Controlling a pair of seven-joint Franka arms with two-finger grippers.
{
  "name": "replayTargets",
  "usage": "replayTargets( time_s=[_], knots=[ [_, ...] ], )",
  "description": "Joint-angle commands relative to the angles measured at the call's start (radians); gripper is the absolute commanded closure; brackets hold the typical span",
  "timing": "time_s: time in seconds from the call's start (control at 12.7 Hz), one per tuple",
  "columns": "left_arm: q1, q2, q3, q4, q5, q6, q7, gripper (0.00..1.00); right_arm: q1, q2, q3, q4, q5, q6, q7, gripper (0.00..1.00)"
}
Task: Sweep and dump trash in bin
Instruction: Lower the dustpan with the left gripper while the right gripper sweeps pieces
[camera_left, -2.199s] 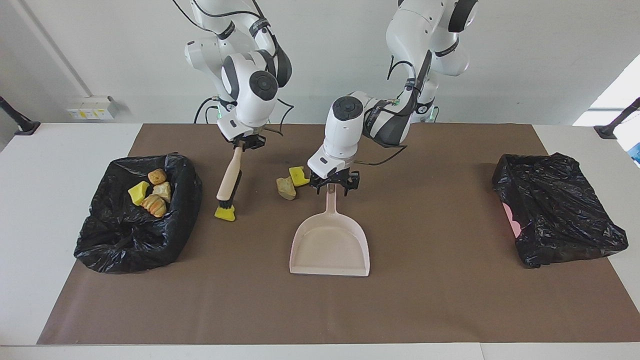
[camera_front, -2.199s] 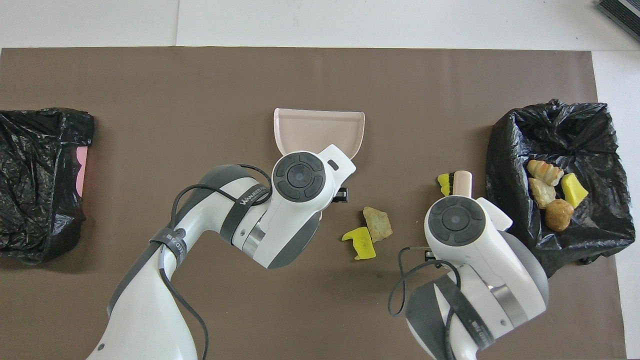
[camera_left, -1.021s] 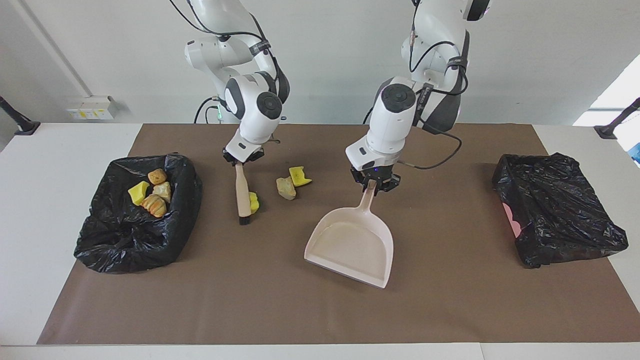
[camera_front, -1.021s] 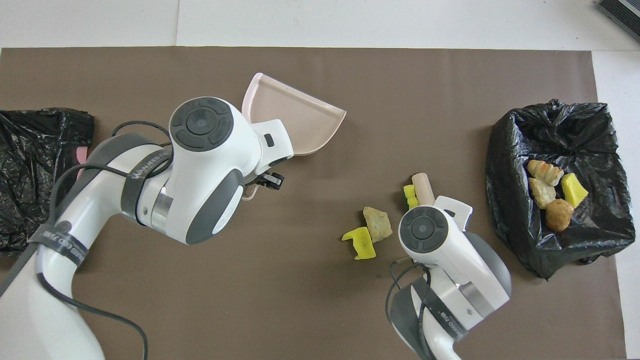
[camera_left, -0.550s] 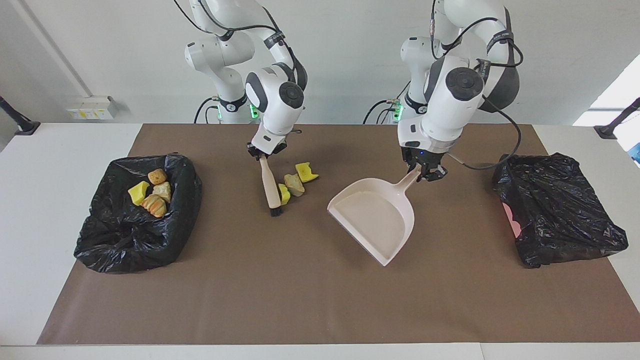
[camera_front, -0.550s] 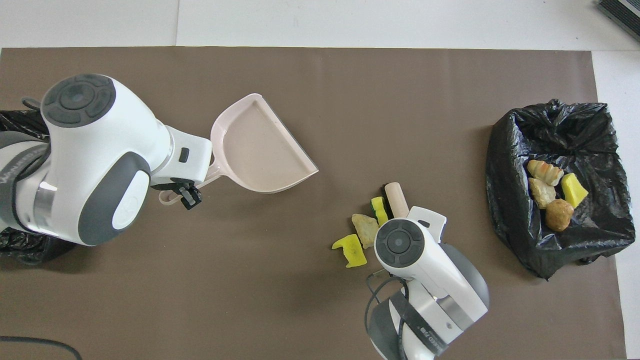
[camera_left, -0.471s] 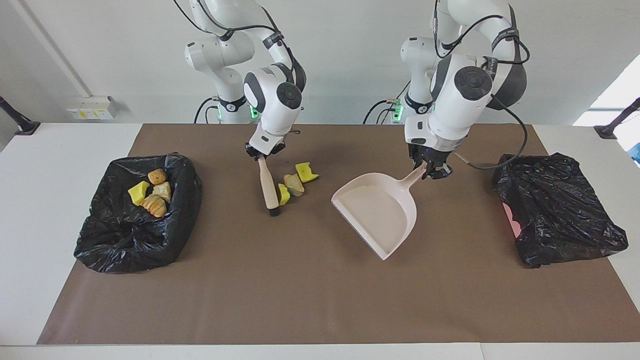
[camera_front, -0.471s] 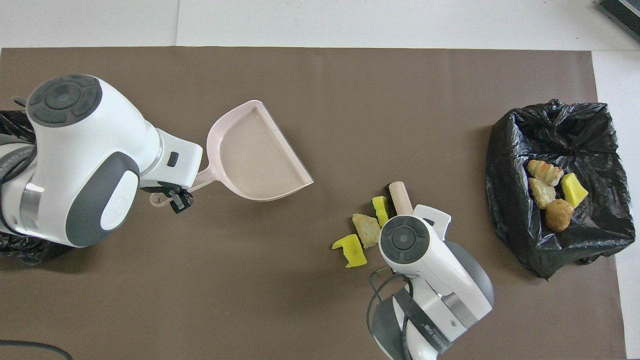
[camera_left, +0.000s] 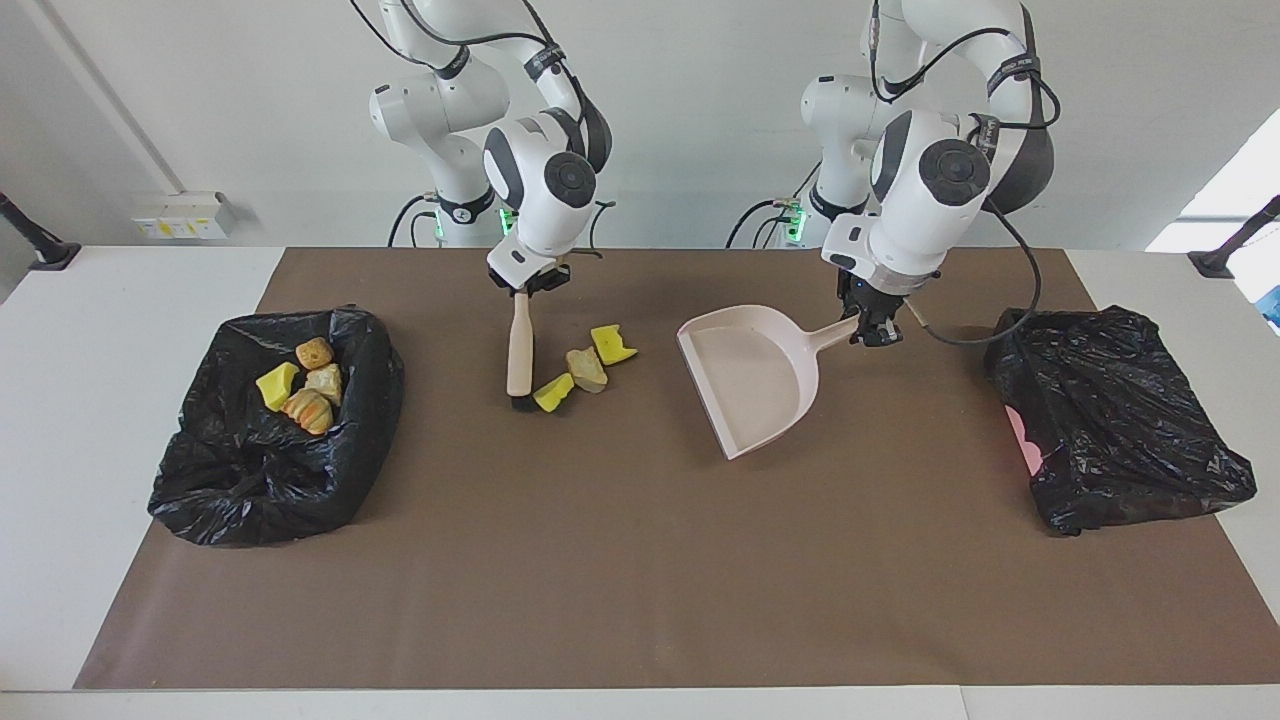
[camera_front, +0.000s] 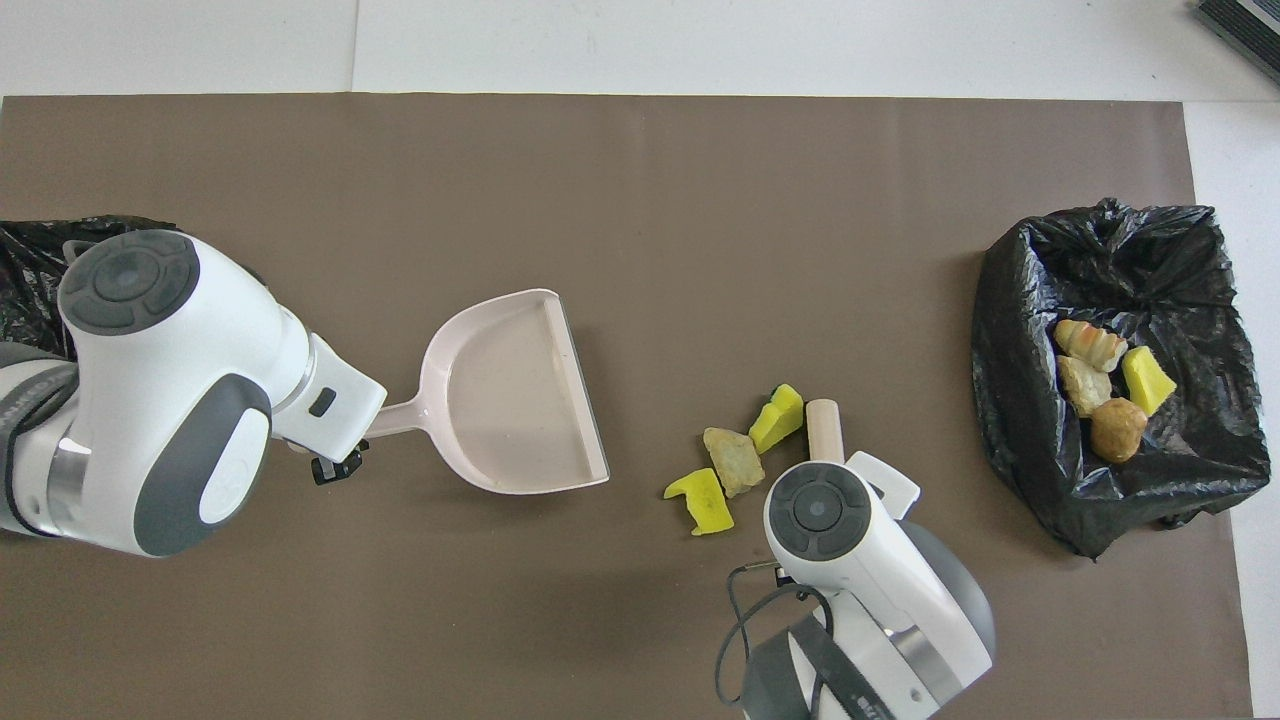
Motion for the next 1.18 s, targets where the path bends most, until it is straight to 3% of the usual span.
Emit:
replayTargets(
  time_s=[0.0, 0.16, 0.55, 1.1],
  knots=[
    [-0.026, -0.144, -0.007, -0.21, 0.013, 0.123, 0.062, 1.0, 0.011, -0.078, 0.002, -0.086, 0.063, 0.042, 0.03, 1.0],
    [-0.067, -0.177, -0.008, -0.301, 0.019, 0.186, 0.049, 1.0, 0.063, -0.074, 0.0, -0.116, 0.07, 0.049, 0.096, 1.0],
    [-0.106, -0.196, -0.018, -0.393, 0.062, 0.282, -0.072, 1.0, 0.149, 0.009, 0.002, -0.094, 0.105, 0.149, 0.182, 1.0],
    [-0.12, -0.196, -0.025, -0.426, 0.099, 0.313, -0.108, 1.0, 0.29, 0.222, 0.003, 0.204, 0.217, 0.118, 0.263, 1.0]
  ],
)
